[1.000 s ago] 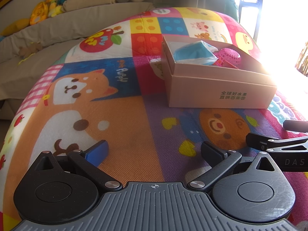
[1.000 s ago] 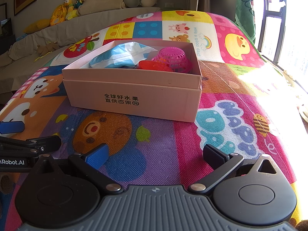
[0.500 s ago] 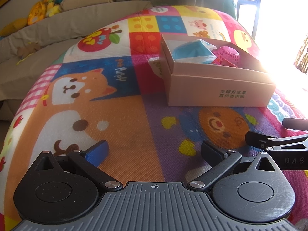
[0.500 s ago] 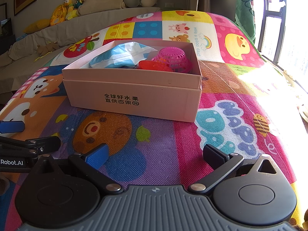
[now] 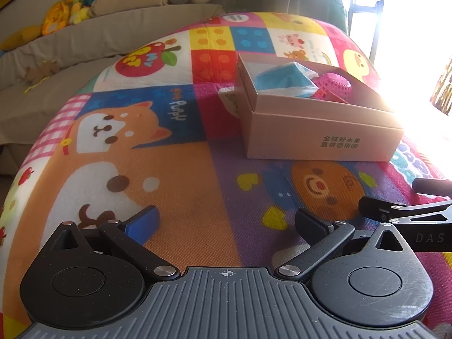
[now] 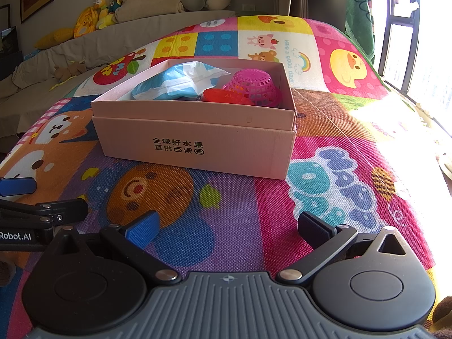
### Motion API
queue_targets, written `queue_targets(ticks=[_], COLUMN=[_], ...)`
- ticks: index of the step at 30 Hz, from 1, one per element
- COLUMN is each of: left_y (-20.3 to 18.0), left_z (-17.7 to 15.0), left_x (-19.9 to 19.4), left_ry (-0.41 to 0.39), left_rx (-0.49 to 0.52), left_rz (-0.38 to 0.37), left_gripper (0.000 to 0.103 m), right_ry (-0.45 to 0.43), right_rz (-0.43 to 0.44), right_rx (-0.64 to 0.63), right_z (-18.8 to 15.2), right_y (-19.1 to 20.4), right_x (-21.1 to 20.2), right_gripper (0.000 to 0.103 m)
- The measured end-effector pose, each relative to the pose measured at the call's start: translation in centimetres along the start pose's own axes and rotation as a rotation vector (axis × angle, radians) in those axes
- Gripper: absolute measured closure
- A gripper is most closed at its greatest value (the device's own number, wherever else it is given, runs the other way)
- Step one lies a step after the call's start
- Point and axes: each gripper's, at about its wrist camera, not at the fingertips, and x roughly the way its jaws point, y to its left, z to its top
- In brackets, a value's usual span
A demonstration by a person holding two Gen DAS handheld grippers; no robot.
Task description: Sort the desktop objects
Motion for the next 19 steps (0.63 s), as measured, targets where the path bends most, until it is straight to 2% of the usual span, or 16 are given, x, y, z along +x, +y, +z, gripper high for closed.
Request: queue_targets(ticks=[19], left_y=[-0.09], left_z=[0.09], left_x=[0.07], left_ry=[0.005], left_rx=[0.007], left_rz=[0.002], left_gripper=[0.0], right_ry=[0.001], right_rz=[-0.001], right_rx=[-0.001], right_z=[0.05], right_y=[0.0], right_x=[-0.01], right_gripper=[0.0])
